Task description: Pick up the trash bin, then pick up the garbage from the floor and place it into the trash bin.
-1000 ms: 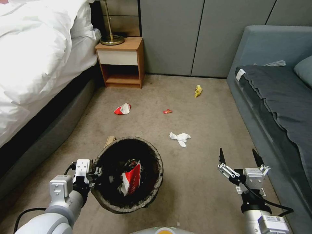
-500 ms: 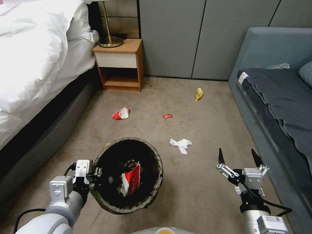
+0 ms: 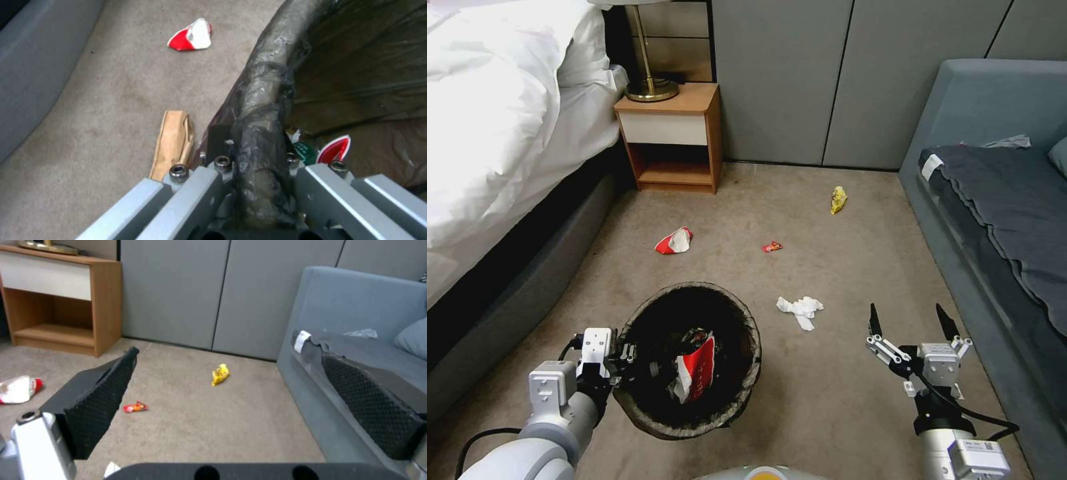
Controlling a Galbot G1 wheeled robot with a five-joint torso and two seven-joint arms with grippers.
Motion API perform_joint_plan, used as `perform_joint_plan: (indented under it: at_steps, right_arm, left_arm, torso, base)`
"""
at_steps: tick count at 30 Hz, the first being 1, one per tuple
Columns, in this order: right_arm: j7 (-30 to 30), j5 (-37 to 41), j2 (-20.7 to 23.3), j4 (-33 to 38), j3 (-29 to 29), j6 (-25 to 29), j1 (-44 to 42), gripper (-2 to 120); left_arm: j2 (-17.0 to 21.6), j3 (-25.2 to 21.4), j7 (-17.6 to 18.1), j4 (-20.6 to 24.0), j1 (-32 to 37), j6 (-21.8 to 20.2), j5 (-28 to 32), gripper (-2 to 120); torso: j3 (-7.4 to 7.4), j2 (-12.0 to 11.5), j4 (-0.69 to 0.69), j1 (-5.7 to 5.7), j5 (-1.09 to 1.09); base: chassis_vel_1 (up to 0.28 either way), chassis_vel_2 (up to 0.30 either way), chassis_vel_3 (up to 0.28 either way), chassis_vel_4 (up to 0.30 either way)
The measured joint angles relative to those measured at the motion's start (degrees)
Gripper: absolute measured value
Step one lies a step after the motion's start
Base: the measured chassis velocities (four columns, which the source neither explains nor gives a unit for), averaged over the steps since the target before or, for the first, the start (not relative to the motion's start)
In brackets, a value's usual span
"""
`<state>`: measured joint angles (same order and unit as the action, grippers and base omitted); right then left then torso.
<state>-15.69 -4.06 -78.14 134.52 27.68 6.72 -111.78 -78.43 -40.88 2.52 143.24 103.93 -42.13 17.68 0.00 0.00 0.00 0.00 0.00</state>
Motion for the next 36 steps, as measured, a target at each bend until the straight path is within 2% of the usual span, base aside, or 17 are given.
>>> perform_joint_plan:
  at_steps: [12, 16, 19, 20, 22, 23, 24, 25, 28, 29, 32, 36]
  right_arm:
    - [1.3, 2.7, 0.2, -0.4, -0.5, 1.0, 1.2, 100]
    - [2.3, 5.0, 1.8, -0.9, -0.5, -2.6, 3.5, 100]
    - [5.5, 8.7, 4.1, -4.2, -0.4, -7.6, 8.1, 100]
    - [5.5, 8.7, 4.1, -4.2, -0.4, -7.6, 8.1, 100]
    - [10.6, 12.3, 4.6, -7.5, -0.9, -14.0, 12.9, 100]
    - [10.8, 14.3, 5.6, -9.1, -2.2, -16.8, 15.4, 100]
    - [10.8, 14.3, 5.6, -9.1, -2.2, -16.8, 15.4, 100]
    - [10.6, 15.4, 6.2, -10.7, -3.3, -18.5, 17.6, 100]
    - [10.7, 17.1, 7.5, -17.8, -6.2, -22.7, 24.7, 100]
    - [10.7, 17.1, 7.5, -17.8, -6.2, -22.7, 24.7, 100]
    - [11.5, 20.0, 8.0, -27.4, -8.6, -26.2, 30.7, 100]
    - [12.2, 24.9, 8.0, -31.4, -9.9, -29.9, 33.8, 100]
  left_arm:
    - [0.1, 0.0, 0.0, 0.0, -0.2, 0.0, 0.2, 1]
    - [0.3, 0.0, 0.0, 0.0, -0.2, 0.0, 0.2, 1]
    - [0.5, 0.0, 0.0, 0.0, -0.1, 0.0, 0.2, 1]
    - [0.5, 0.0, 0.0, 0.0, -0.1, 0.0, 0.2, 1]
    - [0.4, 0.0, 0.2, 0.0, 0.1, 0.0, 0.2, 1]
    - [0.4, 0.0, 0.2, 0.0, 0.3, 0.0, 0.2, 1]
    - [0.4, 0.0, 0.2, 0.0, 0.3, 0.0, 0.2, 1]
    - [0.3, -0.1, 0.3, 0.0, 0.5, 0.0, 0.3, 1]
    - [0.9, -0.3, 0.4, 0.0, 0.7, 0.0, 1.1, 1]
    - [0.9, -0.3, 0.4, 0.0, 0.7, 0.0, 1.1, 1]
    - [2.1, 0.1, 0.4, 0.0, 0.5, 0.0, 1.7, 1]
    - [2.2, -0.1, 0.4, 0.0, 0.5, 0.0, 1.9, 1]
  torso:
    - [0.0, 0.0, -0.01, 0.0, 0.0]
    - [0.0, 0.0, -0.01, 0.0, -0.01]
    - [0.0, 0.0, 0.0, 0.0, 0.0]
    - [0.0, 0.0, 0.0, 0.0, 0.0]
    - [0.0, 0.0, 0.0, 0.0, 0.02]
    - [0.0, 0.0, -0.02, 0.0, 0.0]
    - [0.0, 0.0, -0.02, 0.0, 0.0]
    - [0.0, 0.0, 0.02, 0.0, -0.01]
    - [0.0, 0.0, 0.0, 0.0, 0.01]
    - [0.0, 0.0, 0.0, 0.0, 0.01]
    - [0.0, 0.0, -0.01, 0.0, 0.0]
    - [0.01, 0.0, 0.0, 0.0, 0.0]
  base:
    - [-0.07, 0.074, 0.07, -0.072]
    - [-0.009, 0.012, 0.013, -0.012]
    - [0.0, 0.0, 0.0, 0.0]
    - [0.0, 0.0, 0.0, 0.0]
    - [0.0, 0.0, 0.0, 0.0]
    - [0.0, 0.0, 0.0, 0.0]
    - [0.0, 0.0, 0.0, 0.0]
    - [0.0, 0.0, 0.0, 0.0]
    - [0.0, 0.0, 0.0, 0.0]
    - [0.0, 0.0, 0.0, 0.0]
    - [0.0, 0.0, 0.0, 0.0]
    - [0.0, 0.0, 0.0, 0.0]
